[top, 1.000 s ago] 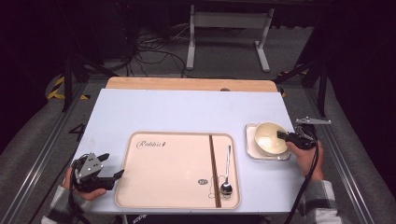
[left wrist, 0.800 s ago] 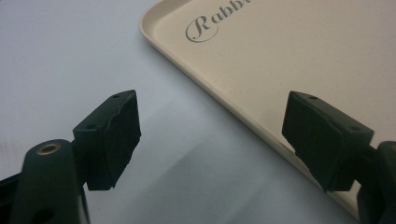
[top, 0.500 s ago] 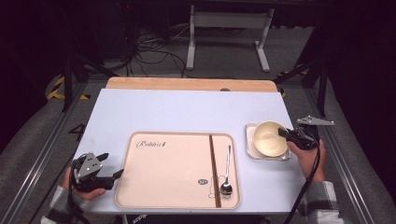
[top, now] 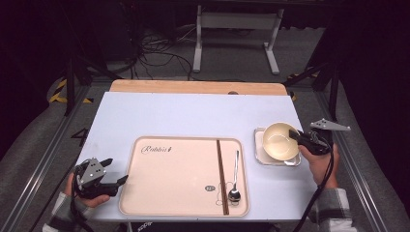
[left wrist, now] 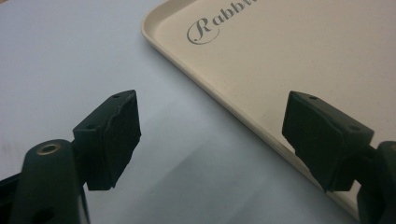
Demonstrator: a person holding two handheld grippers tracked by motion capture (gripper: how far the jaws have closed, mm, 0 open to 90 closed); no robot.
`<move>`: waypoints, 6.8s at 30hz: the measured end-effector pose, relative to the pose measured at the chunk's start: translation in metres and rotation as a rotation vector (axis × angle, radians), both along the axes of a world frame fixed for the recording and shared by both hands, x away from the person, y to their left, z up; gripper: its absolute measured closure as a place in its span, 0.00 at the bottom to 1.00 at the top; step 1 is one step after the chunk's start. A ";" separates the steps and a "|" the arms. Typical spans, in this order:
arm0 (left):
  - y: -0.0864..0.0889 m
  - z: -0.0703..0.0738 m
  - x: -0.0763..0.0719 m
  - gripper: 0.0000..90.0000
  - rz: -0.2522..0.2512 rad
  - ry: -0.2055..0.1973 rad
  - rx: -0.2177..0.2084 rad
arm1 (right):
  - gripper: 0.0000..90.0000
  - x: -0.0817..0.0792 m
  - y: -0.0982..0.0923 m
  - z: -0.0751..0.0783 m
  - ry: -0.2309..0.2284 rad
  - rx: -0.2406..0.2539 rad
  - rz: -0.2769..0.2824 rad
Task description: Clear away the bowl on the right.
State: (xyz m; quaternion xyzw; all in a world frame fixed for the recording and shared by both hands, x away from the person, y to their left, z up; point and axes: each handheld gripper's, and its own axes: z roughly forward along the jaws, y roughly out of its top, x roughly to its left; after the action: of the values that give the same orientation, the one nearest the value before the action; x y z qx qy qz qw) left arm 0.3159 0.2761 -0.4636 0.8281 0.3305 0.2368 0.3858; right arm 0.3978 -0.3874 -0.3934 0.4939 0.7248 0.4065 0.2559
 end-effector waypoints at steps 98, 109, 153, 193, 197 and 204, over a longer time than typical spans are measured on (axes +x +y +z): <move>0.001 0.001 0.000 0.22 -0.004 0.005 -0.017 | 0.92 0.067 0.261 -0.027 0.148 -0.094 0.455; 0.001 0.000 0.001 0.22 -0.006 0.006 -0.012 | 0.91 0.073 0.260 -0.035 0.168 -0.088 0.431; 0.005 0.000 -0.001 0.23 0.017 0.000 0.003 | 0.62 0.009 0.170 0.011 -0.022 -0.100 0.431; 0.003 0.001 0.001 0.22 0.008 0.002 -0.014 | 0.56 -0.029 0.025 -0.008 0.049 -0.177 0.114; 0.004 0.001 0.000 0.22 0.007 0.002 -0.009 | 0.56 -0.027 0.011 -0.016 0.080 -0.183 0.076; 0.005 0.001 -0.001 0.22 0.012 0.002 -0.013 | 0.56 -0.025 -0.011 -0.024 0.114 -0.137 0.027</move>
State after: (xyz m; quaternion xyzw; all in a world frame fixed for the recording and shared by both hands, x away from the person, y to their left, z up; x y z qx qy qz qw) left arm 0.3148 0.2814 -0.4625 0.8238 0.3375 0.2364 0.3894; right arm 0.3723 -0.3985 -0.4172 0.4879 0.7708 0.3306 0.2419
